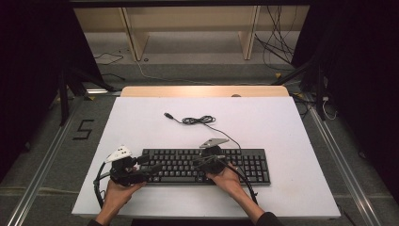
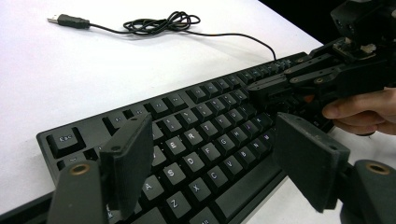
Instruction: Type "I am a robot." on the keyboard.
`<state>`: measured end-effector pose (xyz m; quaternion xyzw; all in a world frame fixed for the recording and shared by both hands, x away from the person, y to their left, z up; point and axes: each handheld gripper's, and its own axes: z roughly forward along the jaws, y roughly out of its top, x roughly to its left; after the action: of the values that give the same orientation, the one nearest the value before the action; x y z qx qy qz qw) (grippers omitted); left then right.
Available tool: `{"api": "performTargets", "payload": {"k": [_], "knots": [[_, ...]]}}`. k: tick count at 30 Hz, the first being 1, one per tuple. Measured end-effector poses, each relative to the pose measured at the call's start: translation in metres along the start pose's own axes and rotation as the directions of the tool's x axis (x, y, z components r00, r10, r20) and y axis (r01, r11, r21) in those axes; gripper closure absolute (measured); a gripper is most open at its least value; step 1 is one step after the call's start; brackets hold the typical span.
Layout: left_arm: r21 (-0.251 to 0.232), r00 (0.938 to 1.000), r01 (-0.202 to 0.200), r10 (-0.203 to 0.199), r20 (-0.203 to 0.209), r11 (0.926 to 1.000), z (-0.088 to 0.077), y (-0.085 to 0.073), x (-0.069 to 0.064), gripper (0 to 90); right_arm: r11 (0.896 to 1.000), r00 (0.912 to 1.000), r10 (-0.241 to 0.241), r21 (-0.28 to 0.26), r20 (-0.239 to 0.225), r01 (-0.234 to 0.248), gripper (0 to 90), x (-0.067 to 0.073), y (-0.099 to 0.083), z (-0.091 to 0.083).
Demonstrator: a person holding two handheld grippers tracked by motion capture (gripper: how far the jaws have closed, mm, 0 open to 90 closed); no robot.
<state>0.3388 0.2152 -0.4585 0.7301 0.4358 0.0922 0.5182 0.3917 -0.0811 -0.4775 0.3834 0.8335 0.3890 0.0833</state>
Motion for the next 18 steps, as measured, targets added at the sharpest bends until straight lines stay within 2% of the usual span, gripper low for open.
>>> {"api": "performTargets", "payload": {"k": [7,14,18], "knots": [[-0.012,1.0000,0.000,0.000,-0.002,0.9999,-0.003,0.000,0.001,28.3,0.997,0.9990,0.038,-0.068,-0.021,-0.040,82.8,-0.002,0.003,-0.012],[-0.021,1.0000,-0.001,0.000,-0.004,0.9998,-0.004,0.000,0.000,28.3,0.993,0.9979,0.040,-0.106,-0.050,-0.045,74.2,-0.001,0.003,-0.022],[-0.023,1.0000,-0.003,0.003,-0.004,0.9997,-0.005,0.000,0.001,28.3,0.993,0.9970,0.033,-0.113,-0.069,-0.041,66.0,0.000,0.004,-0.024]]}}
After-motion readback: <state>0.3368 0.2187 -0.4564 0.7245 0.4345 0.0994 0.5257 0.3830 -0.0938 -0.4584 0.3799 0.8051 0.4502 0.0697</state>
